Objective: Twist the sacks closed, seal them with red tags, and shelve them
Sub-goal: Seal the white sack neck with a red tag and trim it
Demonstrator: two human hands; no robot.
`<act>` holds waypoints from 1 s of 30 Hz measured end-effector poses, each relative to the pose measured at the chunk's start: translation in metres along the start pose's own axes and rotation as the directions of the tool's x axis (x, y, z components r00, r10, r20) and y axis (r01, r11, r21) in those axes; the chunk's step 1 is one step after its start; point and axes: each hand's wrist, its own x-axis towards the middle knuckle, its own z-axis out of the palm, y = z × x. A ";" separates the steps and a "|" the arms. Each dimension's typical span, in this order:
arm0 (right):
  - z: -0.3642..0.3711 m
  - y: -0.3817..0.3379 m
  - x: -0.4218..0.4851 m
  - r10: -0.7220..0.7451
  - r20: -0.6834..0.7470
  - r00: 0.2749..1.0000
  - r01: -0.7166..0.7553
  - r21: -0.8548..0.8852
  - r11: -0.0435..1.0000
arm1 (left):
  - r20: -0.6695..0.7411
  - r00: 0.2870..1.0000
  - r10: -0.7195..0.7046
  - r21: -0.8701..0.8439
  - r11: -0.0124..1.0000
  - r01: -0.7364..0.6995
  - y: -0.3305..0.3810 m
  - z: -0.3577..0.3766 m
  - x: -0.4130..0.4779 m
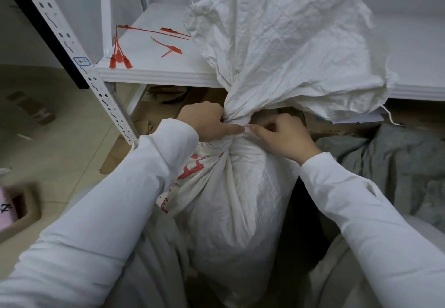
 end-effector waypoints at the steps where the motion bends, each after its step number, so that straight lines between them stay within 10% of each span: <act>1: -0.002 0.004 0.000 0.029 -0.012 0.999 -0.030 -0.105 0.994 | -0.001 1.000 -0.011 0.004 1.000 0.011 -0.001 0.000 0.001; 16: -0.010 0.012 -0.008 -0.086 0.103 0.991 0.098 -0.117 0.988 | -0.015 1.000 -0.025 0.044 0.999 0.025 -0.002 0.005 0.003; 30: -0.012 0.011 -0.008 -0.142 0.073 0.987 0.099 0.415 0.904 | 0.001 0.999 -0.050 -0.083 0.995 0.050 -0.010 0.003 0.009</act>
